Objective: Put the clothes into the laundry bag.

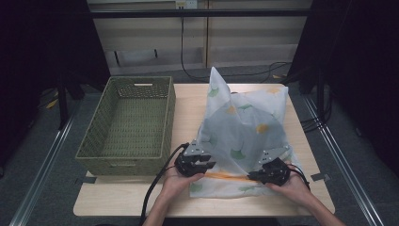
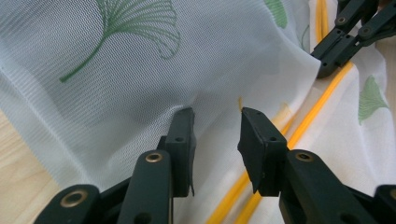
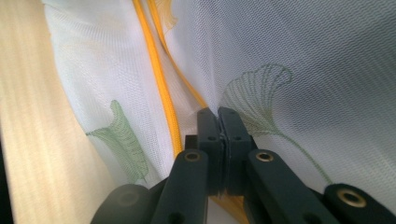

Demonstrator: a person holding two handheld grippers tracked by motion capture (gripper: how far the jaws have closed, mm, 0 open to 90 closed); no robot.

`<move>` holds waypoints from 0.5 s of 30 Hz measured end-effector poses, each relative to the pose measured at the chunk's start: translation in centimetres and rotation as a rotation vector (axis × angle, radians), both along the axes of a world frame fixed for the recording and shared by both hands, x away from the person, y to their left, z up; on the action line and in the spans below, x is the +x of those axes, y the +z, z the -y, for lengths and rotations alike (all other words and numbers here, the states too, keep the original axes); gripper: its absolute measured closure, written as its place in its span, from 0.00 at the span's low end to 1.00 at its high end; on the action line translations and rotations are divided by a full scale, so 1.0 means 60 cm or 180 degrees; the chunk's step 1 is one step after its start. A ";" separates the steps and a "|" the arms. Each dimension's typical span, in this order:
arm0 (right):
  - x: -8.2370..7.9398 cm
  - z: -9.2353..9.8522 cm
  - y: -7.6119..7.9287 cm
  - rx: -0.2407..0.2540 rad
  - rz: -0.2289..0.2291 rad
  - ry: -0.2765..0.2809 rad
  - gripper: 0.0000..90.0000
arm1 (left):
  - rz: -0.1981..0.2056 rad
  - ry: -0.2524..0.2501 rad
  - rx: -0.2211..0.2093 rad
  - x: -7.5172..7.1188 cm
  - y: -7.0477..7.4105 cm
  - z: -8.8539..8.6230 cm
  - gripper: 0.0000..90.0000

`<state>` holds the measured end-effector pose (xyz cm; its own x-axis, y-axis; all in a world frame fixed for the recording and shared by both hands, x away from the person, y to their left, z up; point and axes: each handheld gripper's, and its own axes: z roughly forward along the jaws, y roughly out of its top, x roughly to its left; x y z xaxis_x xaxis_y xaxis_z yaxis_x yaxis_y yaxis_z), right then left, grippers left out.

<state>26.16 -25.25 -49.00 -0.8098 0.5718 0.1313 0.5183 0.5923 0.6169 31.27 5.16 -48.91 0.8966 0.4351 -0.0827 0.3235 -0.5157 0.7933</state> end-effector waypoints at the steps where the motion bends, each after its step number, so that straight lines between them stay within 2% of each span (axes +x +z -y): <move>1: -0.001 0.002 0.001 0.0014 -0.0025 -0.0028 0.98 | -0.0004 -0.0009 0.0071 -0.001 -0.004 0.003 0.73; 3: -0.001 0.004 -0.001 0.0048 -0.0017 -0.0030 0.95 | -0.0029 -0.0043 0.0137 -0.001 -0.011 0.007 0.73; 5: -0.001 0.007 -0.001 0.0059 0.0051 -0.0105 0.84 | -0.0044 -0.0058 0.0203 -0.002 -0.015 0.009 0.74; 6: -0.001 0.009 0.000 0.0119 0.0048 -0.0098 0.79 | -0.0039 -0.0063 0.0225 -0.003 -0.017 0.010 0.73; 7: -0.002 0.009 0.003 0.0138 0.0124 -0.0148 0.74 | -0.0045 -0.0064 0.0239 -0.004 -0.019 0.011 0.73; 8: -0.002 0.012 0.007 0.0198 0.0146 -0.0191 0.73 | -0.0053 -0.0072 0.0273 -0.005 -0.020 0.012 0.73; 9: -0.003 0.015 0.013 0.0285 0.0170 -0.0186 0.73 | -0.0005 -0.0040 0.0241 -0.008 -0.020 0.010 0.73; 10: -0.005 0.018 0.019 0.0335 0.0256 -0.0229 0.69 | 0.0014 -0.0029 0.0169 -0.009 -0.020 0.009 0.73; 11: -0.006 0.021 0.025 0.0391 0.0313 -0.0266 0.68 | -0.0015 -0.0038 0.0143 -0.011 -0.018 0.007 0.73; 13: -0.012 0.033 0.042 0.0635 0.0427 -0.0344 0.65 | -0.0021 -0.0050 0.0088 -0.013 -0.014 0.005 0.67; 14: -0.015 0.036 0.047 0.0670 0.0477 -0.0403 0.63 | -0.0007 -0.0050 0.0085 -0.016 -0.011 0.004 0.65; 15: -0.017 0.041 0.052 0.0740 0.0544 -0.0469 0.62 | -0.0005 -0.0053 0.0008 -0.019 -0.008 0.003 0.62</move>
